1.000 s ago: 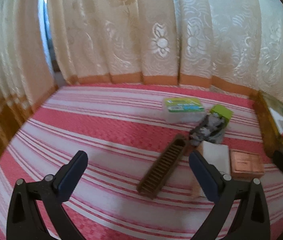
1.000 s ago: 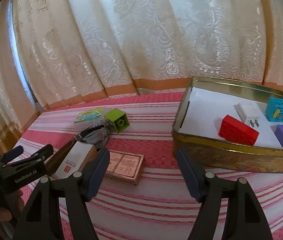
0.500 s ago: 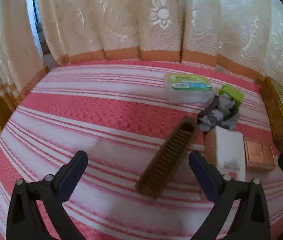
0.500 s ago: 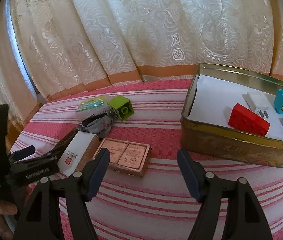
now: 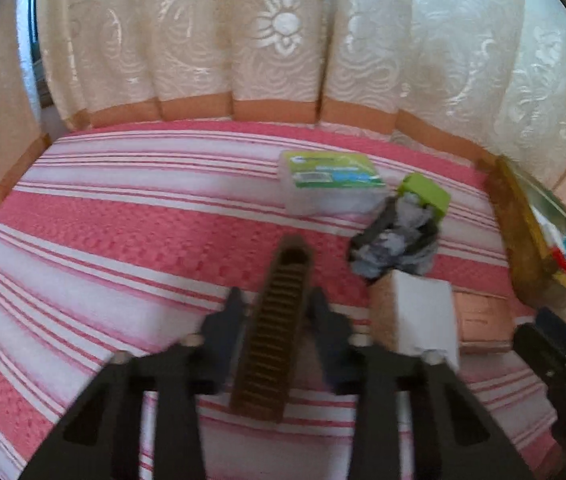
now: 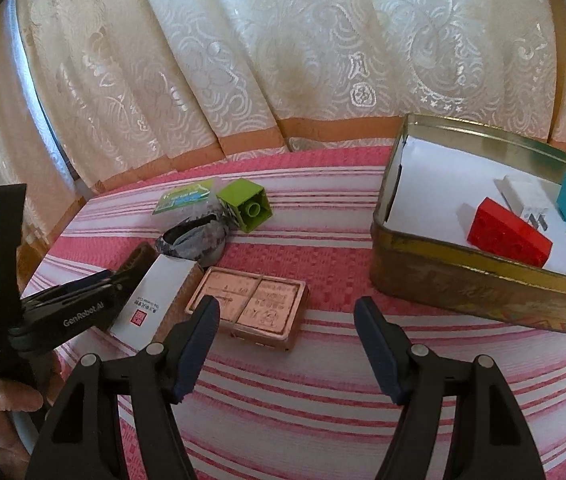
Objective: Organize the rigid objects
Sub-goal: 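Grasp the brown comb piece with the left tool while the right tool grasps the copper-framed card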
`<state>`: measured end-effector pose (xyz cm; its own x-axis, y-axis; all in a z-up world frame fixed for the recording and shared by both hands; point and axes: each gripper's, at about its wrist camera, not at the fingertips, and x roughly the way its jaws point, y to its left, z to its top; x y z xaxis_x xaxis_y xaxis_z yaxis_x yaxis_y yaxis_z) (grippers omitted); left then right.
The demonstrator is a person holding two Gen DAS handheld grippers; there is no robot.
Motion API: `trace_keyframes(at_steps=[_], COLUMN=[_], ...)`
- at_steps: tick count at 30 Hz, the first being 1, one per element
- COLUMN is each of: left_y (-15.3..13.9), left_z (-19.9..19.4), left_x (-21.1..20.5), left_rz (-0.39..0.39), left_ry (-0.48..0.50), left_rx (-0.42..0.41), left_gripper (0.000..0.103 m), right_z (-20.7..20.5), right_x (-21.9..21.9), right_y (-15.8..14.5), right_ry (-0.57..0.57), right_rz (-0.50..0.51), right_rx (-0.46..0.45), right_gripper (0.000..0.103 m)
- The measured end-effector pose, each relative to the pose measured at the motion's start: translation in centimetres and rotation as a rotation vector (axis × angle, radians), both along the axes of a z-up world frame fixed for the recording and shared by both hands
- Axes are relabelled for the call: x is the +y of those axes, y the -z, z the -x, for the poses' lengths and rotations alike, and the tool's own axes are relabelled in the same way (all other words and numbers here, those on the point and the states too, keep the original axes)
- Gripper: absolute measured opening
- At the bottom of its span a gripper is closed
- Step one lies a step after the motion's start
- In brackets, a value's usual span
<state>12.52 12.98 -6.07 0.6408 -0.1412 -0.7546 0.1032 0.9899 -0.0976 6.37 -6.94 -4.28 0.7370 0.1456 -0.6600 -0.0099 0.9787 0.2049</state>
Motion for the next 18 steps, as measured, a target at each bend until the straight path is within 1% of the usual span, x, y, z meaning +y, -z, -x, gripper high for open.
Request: trace_keyframes(at_steps=[4, 7, 9, 11, 14, 18], left_y=[0.0, -0.9, -1.6, -2.0, -2.2, -2.3], left_z=[0.7, 1.3, 1.5, 1.7, 1.6, 1.6], left_x=[0.3, 1.2, 1.8, 2.2, 2.2, 2.2], left_rz=[0.019, 0.051, 0.069, 0.062, 0.035, 0.002], left_ry=[-0.021, -0.045, -0.070, -0.097, -0.114, -0.116], left_rx=[-0.001, -0.035, -0.057, -0.076, -0.086, -0.096], left_gripper=[0.024, 0.024, 0.024, 0.023, 0.024, 0.024], right_z=[-0.2, -0.6, -1.2, -1.7, -2.3, -3.6], right_x=[0.5, 1.0, 1.6, 1.7, 2.1, 3.6], right_y=[0.1, 0.3, 0.7, 1.0, 0.9, 0.9], right_ry=[-0.020, -0.042, -0.058, -0.047, -0.035, -0.023], right_rz=[0.005, 0.003, 0.014, 0.015, 0.000, 0.021], right_rx=[0.008, 0.025, 0.059, 0.085, 0.080, 0.082], right_gripper=[0.072, 0.072, 0.072, 0.072, 0.073, 0.079])
